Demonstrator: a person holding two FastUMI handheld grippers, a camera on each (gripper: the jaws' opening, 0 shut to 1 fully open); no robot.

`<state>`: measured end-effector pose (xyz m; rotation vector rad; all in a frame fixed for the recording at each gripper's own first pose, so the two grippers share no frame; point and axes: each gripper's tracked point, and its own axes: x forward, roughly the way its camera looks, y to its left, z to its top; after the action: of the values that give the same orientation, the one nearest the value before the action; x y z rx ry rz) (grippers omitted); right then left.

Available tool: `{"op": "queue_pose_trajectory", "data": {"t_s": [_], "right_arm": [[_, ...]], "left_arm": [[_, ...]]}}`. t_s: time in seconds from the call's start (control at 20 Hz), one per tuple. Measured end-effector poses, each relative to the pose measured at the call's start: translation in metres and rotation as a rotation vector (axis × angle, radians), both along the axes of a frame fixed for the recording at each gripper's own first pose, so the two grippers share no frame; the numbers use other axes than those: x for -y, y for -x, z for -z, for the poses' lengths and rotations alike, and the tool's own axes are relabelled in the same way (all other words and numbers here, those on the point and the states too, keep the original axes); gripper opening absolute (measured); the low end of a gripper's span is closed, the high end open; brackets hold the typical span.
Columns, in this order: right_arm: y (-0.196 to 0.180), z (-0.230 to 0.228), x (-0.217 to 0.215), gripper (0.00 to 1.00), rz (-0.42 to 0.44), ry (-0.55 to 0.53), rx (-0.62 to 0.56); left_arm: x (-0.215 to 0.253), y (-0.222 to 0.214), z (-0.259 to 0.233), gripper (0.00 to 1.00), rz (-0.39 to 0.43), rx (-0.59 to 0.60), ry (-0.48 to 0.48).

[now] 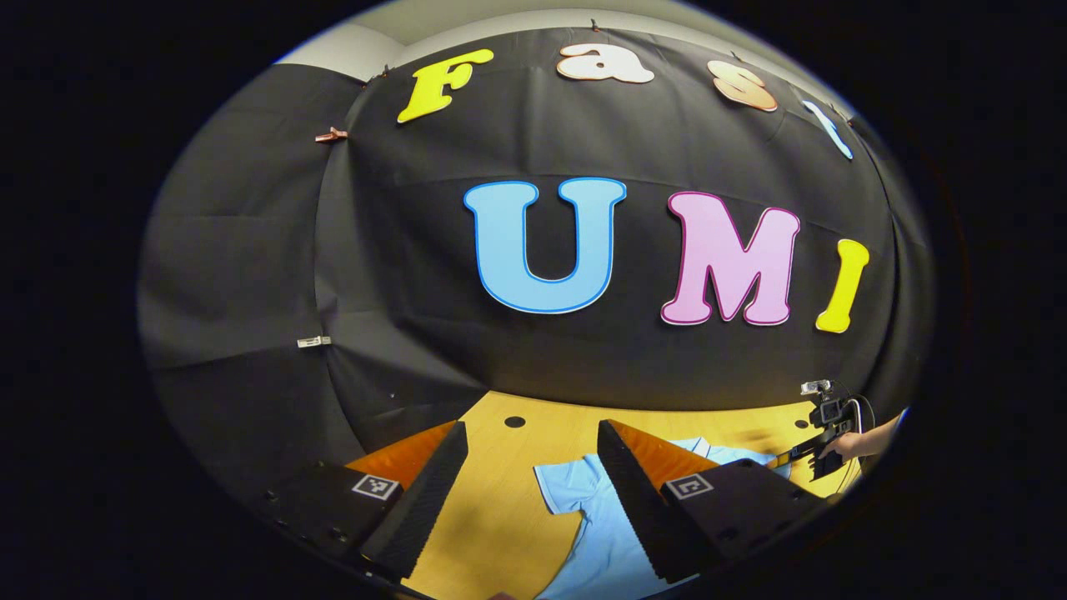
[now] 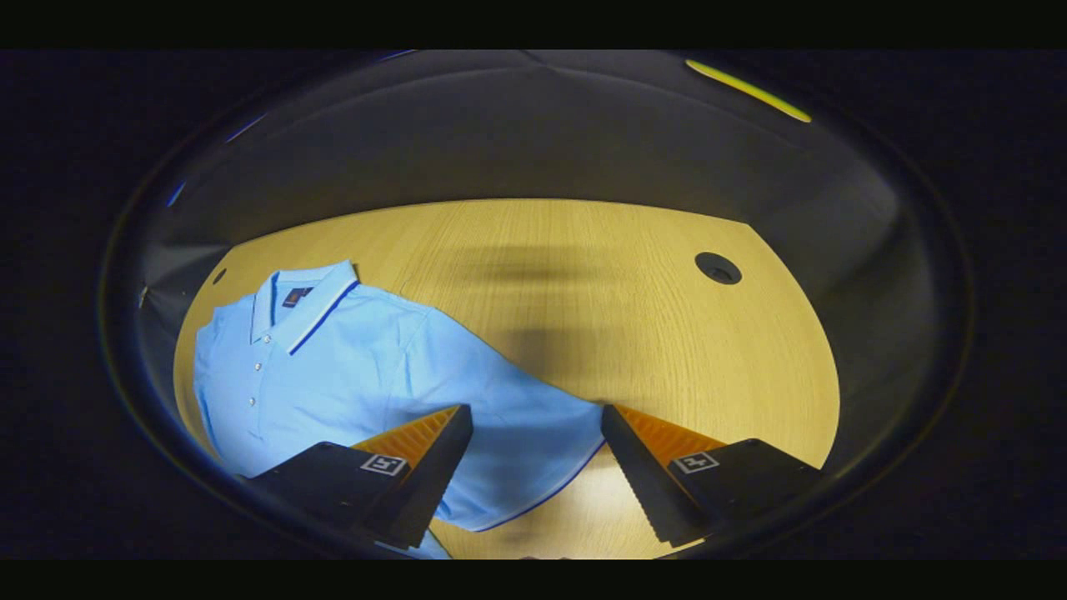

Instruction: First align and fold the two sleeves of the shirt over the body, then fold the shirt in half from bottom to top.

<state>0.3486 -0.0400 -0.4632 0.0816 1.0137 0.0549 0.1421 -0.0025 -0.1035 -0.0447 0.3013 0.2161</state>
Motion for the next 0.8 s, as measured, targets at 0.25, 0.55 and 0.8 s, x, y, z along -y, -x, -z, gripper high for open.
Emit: {"op": "queue_pose_trajectory", "data": {"t_s": [0.25,0.55,0.8], "right_arm": [[0.008,0.002,0.009,0.96,0.005,-0.009,-0.009],[0.005,0.002,0.01,0.77,-0.011,-0.029,0.011],[-0.006,-0.012,-0.016,0.17,0.027,-0.072,0.048]], "left_arm": [[0.008,0.004,0.009,1.0,0.04,0.004,-0.021],[0.017,-0.003,0.024,1.0,0.045,-0.027,0.039],[0.022,-0.006,0.024,1.0,0.069,-0.032,0.018]]}}
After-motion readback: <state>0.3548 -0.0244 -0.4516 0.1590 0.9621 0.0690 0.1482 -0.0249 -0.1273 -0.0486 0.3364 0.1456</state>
